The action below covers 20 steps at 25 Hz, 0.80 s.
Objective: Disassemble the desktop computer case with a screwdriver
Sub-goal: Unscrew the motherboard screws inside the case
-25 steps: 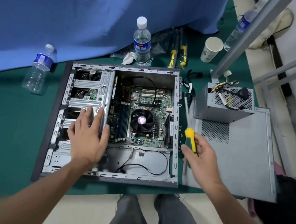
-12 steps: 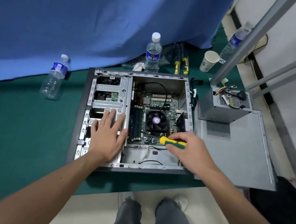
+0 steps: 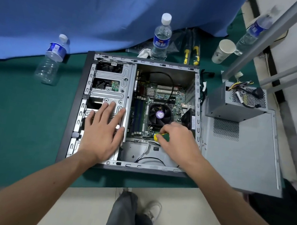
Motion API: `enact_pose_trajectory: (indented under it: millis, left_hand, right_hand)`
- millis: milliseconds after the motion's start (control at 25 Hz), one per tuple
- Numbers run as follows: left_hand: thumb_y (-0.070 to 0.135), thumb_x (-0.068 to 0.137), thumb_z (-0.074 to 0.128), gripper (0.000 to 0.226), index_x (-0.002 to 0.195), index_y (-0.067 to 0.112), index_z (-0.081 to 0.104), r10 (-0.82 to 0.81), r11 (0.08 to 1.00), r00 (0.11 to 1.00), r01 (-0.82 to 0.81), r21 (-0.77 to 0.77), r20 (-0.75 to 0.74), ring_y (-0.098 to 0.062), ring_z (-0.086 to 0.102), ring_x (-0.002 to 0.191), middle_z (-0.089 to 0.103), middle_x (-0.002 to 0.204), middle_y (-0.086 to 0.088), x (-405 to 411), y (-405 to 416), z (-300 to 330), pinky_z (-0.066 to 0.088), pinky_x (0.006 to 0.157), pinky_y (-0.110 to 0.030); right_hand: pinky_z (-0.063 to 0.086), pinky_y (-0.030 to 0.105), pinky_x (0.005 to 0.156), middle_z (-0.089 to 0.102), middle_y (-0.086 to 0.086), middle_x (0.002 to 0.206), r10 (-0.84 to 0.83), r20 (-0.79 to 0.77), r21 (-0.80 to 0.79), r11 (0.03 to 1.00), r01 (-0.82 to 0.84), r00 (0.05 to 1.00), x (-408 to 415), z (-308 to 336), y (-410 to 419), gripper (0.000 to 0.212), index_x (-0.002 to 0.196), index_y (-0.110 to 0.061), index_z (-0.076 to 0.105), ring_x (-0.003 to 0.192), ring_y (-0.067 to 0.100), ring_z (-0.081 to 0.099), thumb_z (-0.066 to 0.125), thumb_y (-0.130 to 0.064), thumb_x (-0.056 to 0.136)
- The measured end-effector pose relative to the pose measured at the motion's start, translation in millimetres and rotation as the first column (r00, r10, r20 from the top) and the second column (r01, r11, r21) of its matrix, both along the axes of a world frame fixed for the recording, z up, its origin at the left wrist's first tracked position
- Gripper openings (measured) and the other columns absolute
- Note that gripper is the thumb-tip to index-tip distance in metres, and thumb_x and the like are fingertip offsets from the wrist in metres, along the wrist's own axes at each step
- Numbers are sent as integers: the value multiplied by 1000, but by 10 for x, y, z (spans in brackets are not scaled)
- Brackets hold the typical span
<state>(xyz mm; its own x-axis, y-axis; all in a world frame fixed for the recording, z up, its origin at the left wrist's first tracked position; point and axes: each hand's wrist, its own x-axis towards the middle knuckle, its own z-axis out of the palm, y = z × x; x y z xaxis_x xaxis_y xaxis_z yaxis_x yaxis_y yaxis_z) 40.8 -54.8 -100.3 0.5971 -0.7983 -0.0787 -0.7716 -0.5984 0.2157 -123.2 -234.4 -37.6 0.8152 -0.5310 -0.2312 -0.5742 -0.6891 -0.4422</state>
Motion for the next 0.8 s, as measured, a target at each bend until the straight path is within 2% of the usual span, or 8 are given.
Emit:
enact_pose_trajectory:
  millis: [320, 600, 800]
  left_hand:
    - [51, 100, 22, 57, 154, 34, 26, 3, 1000, 1000, -2, -23, 5, -18, 6, 151, 18, 163, -2, 0, -9, 15, 6, 118, -44]
    - [52, 99, 21, 58, 154, 35, 25, 4, 1000, 1000, -4, -23, -14, -17, 5, 152, 17, 164, -1, -11, -11, 38, 4, 119, -44]
    - [52, 99, 22, 58, 154, 34, 26, 5, 1000, 1000, -6, -30, -23, -17, 5, 152, 18, 163, -2, -11, -14, 49, 6, 119, -45]
  right_hand:
    - [35, 23, 68, 53, -6, 86, -2, 22, -4, 1000, 2, 1000, 50, -124, -12, 20, 101, -15, 69, 75, 13, 53, 61, -32, 94]
    - [48, 29, 73, 58, -1, 91, 58, -3, -41, 997, -58, 998, 111, -107, 0, 20, 99, -13, 68, 81, 18, 58, 59, -30, 95]
    - [42, 26, 70, 53, -5, 89, 75, -44, -18, 997, -76, 996, 179, -66, -43, 19, 100, -14, 68, 78, 14, 53, 60, -30, 95]
